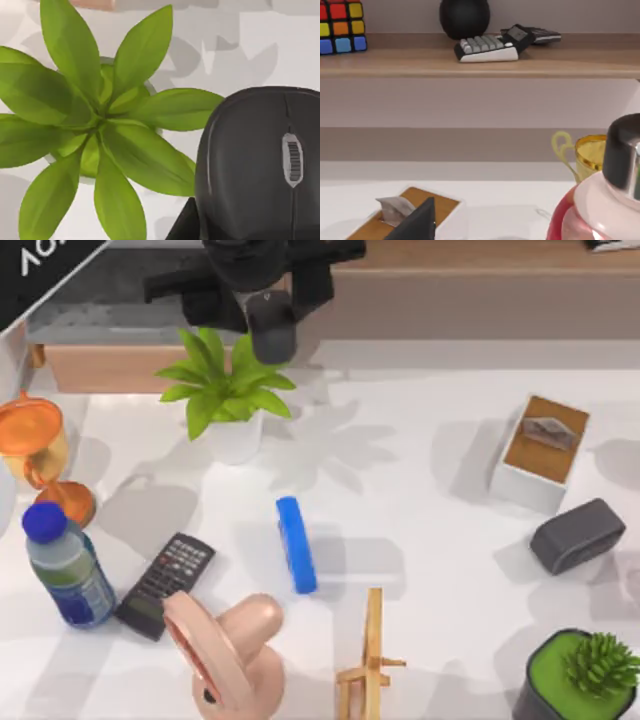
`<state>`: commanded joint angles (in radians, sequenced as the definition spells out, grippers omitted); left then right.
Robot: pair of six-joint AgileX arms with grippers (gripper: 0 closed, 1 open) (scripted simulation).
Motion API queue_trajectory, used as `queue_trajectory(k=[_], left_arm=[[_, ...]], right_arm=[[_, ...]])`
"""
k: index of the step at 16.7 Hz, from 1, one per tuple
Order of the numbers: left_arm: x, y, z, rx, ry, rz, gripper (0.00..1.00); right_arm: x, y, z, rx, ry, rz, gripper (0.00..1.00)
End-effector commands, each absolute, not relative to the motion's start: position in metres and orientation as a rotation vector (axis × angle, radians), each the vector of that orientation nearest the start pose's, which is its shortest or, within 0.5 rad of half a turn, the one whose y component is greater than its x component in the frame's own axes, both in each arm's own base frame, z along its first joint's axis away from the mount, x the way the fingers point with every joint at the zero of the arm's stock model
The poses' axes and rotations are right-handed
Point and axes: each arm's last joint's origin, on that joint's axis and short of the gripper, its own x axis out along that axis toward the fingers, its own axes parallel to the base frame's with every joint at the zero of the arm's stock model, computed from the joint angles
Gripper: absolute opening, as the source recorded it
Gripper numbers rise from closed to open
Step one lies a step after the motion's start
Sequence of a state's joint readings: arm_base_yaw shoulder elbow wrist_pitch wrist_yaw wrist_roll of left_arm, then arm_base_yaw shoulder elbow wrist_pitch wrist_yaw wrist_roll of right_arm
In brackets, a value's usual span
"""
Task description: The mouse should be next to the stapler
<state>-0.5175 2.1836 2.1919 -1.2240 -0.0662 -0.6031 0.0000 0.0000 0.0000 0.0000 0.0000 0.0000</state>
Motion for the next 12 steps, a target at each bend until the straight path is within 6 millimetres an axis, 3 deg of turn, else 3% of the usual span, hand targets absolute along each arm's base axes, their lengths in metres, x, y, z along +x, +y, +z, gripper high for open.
queue_trajectory(k=[3, 6, 9, 12], left_arm=[[0.37, -0.279, 0.244, -0.135, 1.317, -0.036, 0.0], [0.339, -0.321, 0.202, -0.075, 1.398, -0.027, 0.0], [0.315, -0.344, 0.17, -0.023, 1.452, -0.006, 0.0], [0.307, -0.35, 0.159, -0.004, 1.47, 0.004, 0.0]], right_arm=[[0.106, -0.001, 0.16, 0.0, 0.0, 0.0, 1.0], [0.106, -0.001, 0.16, 0.0, 0.0, 0.0, 1.0], [0.106, -0.001, 0.16, 0.0, 0.0, 0.0, 1.0], [0.106, -0.001, 0.16, 0.0, 0.0, 0.0, 1.0]])
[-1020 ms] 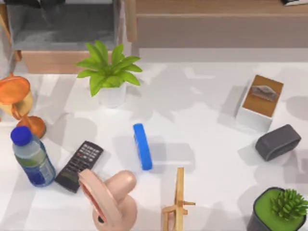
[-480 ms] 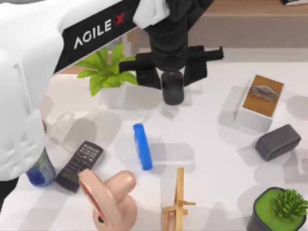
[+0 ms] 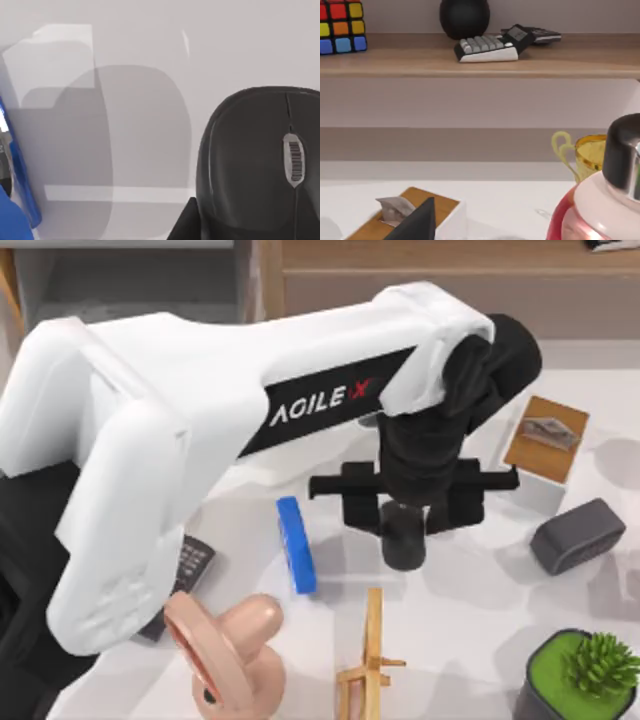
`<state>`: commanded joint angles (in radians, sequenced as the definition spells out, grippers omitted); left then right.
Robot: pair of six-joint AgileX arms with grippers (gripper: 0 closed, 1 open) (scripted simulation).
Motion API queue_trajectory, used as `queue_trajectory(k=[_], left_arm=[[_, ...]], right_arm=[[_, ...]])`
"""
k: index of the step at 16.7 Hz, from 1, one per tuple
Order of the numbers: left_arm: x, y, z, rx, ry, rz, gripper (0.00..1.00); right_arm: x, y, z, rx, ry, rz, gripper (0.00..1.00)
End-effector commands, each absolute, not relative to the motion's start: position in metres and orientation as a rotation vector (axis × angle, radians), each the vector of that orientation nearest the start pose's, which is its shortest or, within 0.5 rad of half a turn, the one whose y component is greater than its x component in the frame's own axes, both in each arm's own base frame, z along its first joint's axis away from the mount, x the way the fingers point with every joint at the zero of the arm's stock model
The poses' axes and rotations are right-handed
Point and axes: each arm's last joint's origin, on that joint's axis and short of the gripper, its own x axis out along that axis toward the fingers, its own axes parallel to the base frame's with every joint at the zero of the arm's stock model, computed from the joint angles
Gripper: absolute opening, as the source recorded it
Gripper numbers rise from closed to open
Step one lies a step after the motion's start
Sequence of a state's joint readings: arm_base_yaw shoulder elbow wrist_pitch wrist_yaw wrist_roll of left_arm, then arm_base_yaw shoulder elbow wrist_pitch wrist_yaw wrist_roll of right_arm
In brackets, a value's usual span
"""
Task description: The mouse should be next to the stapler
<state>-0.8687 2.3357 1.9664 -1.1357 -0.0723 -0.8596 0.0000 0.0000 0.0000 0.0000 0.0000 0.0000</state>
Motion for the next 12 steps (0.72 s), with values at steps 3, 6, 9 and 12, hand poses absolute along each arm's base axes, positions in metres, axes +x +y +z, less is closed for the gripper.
queue_trajectory(k=[3, 6, 9, 12], left_arm=[[0.3065, -0.3502, 0.1592, -0.004, 1.47, 0.004, 0.0], [0.3078, -0.3492, 0.161, -0.008, 1.468, 0.003, 0.0], [0.3073, -0.3516, 0.1626, -0.014, 1.464, -0.004, 0.0], [0.3067, -0.3546, 0.1657, -0.025, 1.455, -0.015, 0.0]], right_arm=[[0.1057, -0.0012, 0.16, 0.0, 0.0, 0.0, 1.0], [0.1057, -0.0012, 0.16, 0.0, 0.0, 0.0, 1.0], [0.1057, -0.0012, 0.16, 0.0, 0.0, 0.0, 1.0], [0.1057, -0.0012, 0.16, 0.0, 0.0, 0.0, 1.0]])
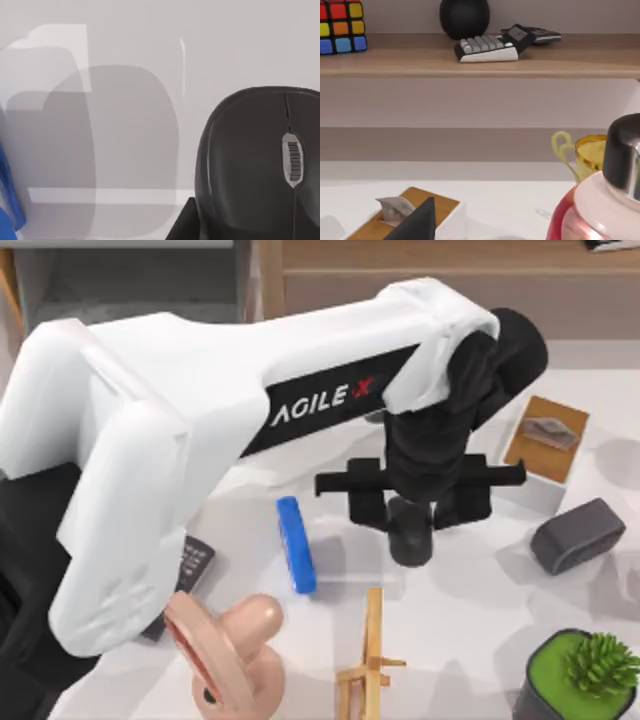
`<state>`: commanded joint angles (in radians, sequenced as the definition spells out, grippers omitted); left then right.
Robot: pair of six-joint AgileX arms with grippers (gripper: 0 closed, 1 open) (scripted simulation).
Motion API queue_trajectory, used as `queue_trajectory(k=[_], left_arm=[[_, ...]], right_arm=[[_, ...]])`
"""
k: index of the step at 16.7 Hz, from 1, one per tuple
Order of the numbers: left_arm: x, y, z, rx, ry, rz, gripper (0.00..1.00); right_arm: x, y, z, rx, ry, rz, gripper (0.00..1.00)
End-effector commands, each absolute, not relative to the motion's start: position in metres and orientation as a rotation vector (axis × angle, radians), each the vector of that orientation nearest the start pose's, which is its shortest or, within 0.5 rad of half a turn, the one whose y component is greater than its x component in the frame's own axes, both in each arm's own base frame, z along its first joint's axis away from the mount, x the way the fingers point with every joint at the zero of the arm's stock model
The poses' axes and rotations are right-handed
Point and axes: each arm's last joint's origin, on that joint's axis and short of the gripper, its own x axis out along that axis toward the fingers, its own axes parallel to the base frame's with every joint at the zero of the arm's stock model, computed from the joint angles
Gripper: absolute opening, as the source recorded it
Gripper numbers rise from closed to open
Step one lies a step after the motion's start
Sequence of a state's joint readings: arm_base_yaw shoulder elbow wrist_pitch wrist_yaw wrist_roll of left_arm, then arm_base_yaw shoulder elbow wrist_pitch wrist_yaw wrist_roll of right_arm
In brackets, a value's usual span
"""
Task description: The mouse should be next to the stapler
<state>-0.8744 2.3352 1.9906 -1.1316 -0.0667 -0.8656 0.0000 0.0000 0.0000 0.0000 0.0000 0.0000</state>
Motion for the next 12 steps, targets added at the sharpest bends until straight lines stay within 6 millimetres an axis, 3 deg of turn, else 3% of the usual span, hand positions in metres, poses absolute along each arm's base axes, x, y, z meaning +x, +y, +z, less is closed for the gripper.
queue_trajectory(k=[7, 12], left_arm=[[0.3071, -0.3568, 0.1724, -0.049, 1.431, -0.037, 0.0], [0.3083, -0.3532, 0.1652, -0.04, 1.434, -0.028, 0.0]], right_arm=[[0.1057, -0.0012, 0.16, 0.0, 0.0, 0.0, 1.0], [0.1057, -0.0012, 0.16, 0.0, 0.0, 0.0, 1.0]])
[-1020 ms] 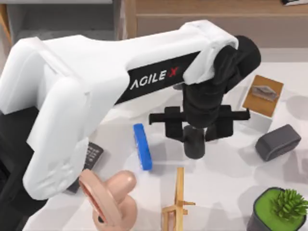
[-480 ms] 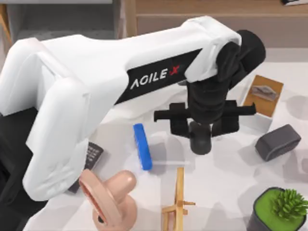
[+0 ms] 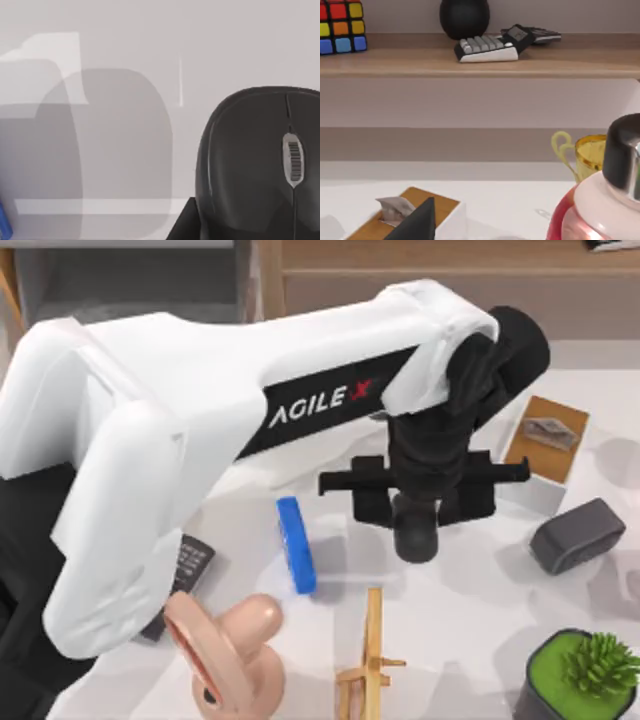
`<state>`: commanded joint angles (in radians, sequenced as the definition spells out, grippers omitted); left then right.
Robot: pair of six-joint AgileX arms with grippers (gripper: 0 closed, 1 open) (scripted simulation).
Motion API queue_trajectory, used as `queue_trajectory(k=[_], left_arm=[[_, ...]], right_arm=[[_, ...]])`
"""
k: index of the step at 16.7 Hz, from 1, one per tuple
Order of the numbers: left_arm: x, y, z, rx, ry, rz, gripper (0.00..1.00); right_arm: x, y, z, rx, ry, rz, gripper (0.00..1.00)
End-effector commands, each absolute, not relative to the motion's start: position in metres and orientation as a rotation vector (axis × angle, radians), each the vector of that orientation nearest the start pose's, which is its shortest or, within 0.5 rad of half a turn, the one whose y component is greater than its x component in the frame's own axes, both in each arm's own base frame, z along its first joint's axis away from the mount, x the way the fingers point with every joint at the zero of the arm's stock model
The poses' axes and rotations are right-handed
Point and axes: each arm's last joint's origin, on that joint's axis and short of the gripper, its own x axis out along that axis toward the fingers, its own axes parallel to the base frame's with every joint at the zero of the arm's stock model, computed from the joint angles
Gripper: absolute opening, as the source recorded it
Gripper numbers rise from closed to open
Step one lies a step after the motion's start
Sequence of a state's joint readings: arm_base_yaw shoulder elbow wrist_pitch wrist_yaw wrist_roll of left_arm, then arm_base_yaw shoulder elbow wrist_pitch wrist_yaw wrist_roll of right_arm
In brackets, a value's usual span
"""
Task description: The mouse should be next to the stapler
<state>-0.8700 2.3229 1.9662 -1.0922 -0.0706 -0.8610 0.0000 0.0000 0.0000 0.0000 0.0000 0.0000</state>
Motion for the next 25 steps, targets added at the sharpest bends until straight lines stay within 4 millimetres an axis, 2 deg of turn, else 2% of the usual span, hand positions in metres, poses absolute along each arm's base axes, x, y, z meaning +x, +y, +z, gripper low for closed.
queue_trajectory(k=[4, 8, 21, 25], left_arm=[[0.308, -0.35, 0.145, -0.006, 1.468, 0.003, 0.0], [0.308, -0.35, 0.144, -0.004, 1.47, 0.004, 0.0], [0.308, -0.35, 0.144, -0.004, 1.47, 0.004, 0.98], [0.308, -0.35, 0.144, -0.004, 1.47, 0.004, 1.0]], right_arm=[[0.106, -0.001, 0.16, 0.0, 0.0, 0.0, 1.0], [0.106, -0.001, 0.16, 0.0, 0.0, 0.0, 1.0], [0.106, -0.001, 0.16, 0.0, 0.0, 0.0, 1.0], [0.106, -0.001, 0.16, 0.0, 0.0, 0.0, 1.0]])
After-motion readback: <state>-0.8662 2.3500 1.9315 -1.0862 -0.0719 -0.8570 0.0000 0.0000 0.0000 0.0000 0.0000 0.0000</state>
